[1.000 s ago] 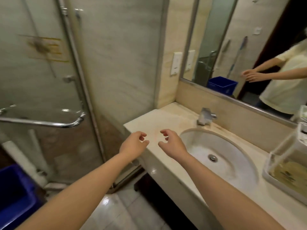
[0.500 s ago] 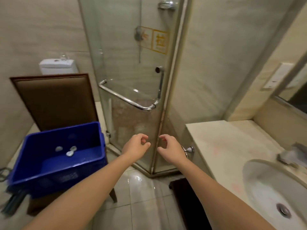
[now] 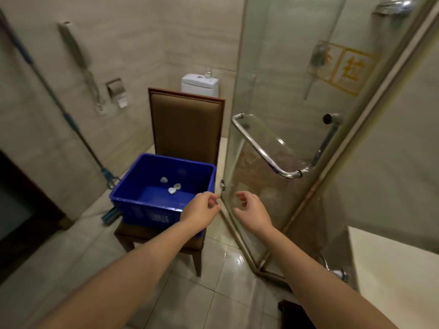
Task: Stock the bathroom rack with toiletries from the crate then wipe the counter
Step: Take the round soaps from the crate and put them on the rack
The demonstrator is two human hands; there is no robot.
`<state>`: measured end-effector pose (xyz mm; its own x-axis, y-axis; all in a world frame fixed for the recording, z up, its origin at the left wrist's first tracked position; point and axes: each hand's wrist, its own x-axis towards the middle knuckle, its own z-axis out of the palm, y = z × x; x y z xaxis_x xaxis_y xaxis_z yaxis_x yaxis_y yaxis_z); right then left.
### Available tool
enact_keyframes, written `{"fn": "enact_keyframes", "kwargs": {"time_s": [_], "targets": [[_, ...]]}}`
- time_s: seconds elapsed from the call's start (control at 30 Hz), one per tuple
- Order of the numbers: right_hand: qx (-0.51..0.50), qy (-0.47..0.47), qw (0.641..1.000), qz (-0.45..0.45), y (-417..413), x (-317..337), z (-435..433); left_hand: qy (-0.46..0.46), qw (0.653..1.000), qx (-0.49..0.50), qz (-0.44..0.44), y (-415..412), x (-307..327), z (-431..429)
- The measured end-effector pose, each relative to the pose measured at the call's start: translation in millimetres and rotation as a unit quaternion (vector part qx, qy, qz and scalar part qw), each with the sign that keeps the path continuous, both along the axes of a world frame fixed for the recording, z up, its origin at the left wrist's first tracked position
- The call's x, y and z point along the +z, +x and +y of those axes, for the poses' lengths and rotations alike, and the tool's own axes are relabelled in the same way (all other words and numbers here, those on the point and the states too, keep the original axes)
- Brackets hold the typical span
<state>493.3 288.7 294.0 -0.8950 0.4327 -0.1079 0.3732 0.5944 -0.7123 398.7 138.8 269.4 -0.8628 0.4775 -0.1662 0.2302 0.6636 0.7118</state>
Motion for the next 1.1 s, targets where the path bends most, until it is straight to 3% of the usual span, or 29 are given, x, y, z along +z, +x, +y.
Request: {"fn": "enact_keyframes", "kwargs": {"time_s": [0.43, 0.9, 1.1], "targets": [[0.108, -0.057, 0.992, -0.013, -101, -21, -35, -0.048, 0.990, 0.129, 0.012, -67, -17, -65], [0.030, -0.098, 0.992, -0.066, -255, -78, -88, -0.087, 0.994, 0.058, -0.042, -250, -72, -128], [0.002, -0.106, 0.984, -0.140, -293, -119, -108, -0.116, 0.989, 0.031, -0.088, -306, -113, -150]]}}
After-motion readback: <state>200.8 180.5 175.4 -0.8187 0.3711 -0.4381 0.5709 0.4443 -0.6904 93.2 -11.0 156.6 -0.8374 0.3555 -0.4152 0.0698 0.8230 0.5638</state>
